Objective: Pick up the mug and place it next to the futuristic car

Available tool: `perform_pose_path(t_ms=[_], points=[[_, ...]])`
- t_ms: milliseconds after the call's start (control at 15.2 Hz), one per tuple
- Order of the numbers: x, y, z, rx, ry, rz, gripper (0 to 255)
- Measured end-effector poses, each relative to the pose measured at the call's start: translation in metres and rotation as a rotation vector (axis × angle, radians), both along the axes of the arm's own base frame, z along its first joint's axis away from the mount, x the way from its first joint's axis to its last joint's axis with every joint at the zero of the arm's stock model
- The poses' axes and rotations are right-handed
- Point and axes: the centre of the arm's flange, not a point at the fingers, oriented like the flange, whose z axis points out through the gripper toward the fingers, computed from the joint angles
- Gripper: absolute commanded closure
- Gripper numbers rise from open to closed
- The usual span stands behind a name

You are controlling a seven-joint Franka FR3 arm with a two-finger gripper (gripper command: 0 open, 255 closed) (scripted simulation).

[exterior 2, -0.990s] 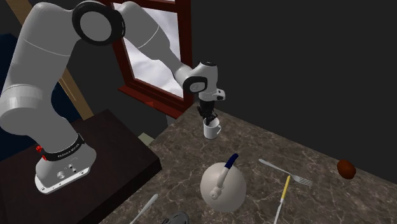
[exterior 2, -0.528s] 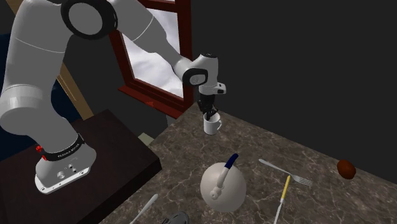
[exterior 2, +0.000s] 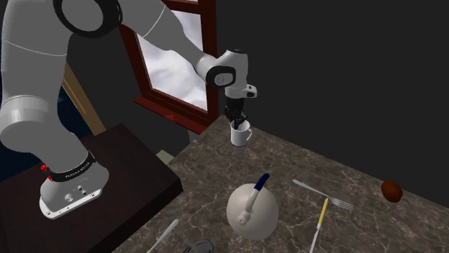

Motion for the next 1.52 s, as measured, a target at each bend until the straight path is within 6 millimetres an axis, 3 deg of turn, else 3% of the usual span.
perform_pose_path(t_ms=[990,1122,1518], points=[[-0.002,0.000,0.079,0.000,0.000,0.000,255],[-0.016,-0.005,0.083,0.000,0.000,0.000,255],[-0.085,-0.028,0.084,-0.001,0.001,-0.001,255]])
